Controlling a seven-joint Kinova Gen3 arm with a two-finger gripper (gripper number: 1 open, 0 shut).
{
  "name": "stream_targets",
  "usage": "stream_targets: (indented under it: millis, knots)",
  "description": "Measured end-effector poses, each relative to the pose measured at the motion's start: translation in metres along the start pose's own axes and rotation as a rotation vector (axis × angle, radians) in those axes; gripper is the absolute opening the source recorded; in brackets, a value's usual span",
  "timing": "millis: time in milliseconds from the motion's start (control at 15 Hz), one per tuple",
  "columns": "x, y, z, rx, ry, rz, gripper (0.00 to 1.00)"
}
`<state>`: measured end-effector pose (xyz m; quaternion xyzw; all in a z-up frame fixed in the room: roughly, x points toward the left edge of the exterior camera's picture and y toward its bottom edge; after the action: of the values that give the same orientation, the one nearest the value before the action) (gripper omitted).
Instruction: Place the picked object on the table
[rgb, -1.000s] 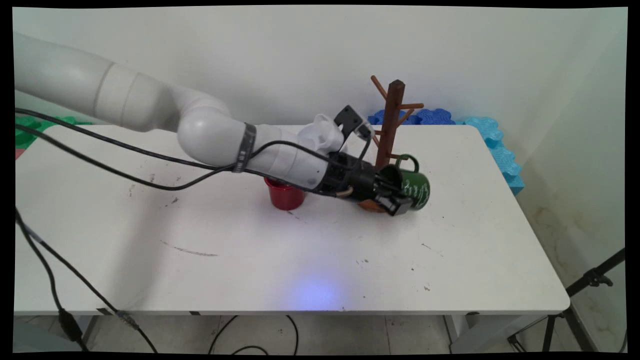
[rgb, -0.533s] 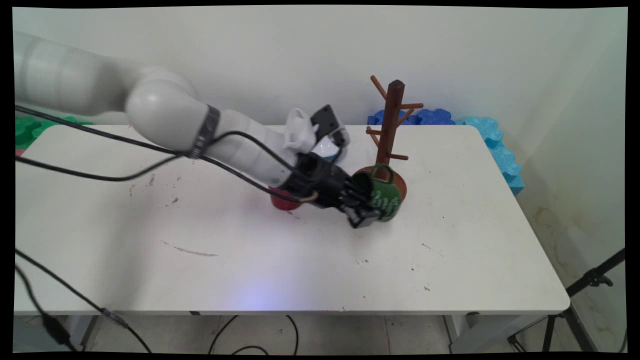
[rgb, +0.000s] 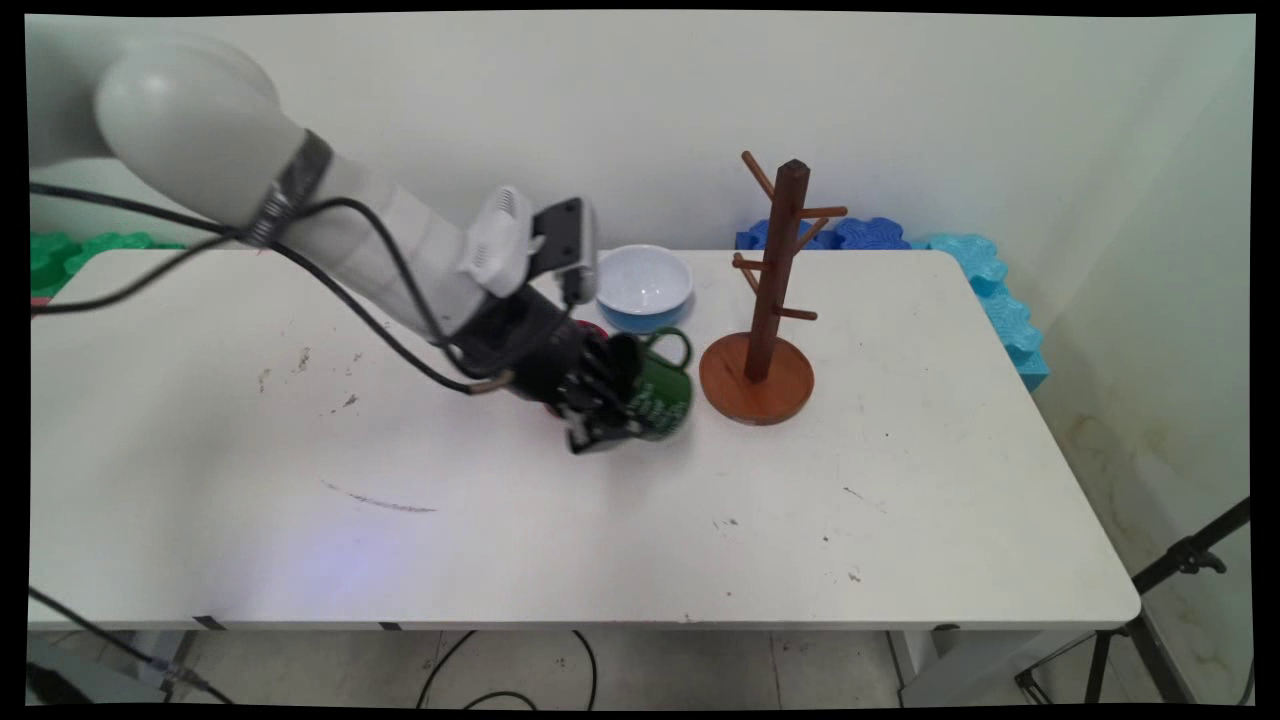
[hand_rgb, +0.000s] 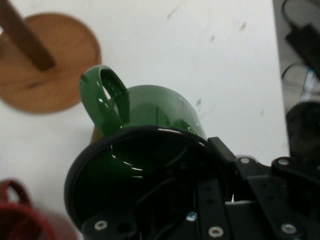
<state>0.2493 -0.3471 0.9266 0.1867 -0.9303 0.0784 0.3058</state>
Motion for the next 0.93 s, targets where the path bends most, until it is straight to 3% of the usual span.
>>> stream_targets:
  millis: [400, 933]
  knots:
    - [-0.012, -0.013, -0.019, 0.038, -0.122, 0.101, 0.00]
    - [-0.021, -0.023, -0.009, 0.016, -0.276, 0.205, 0.00]
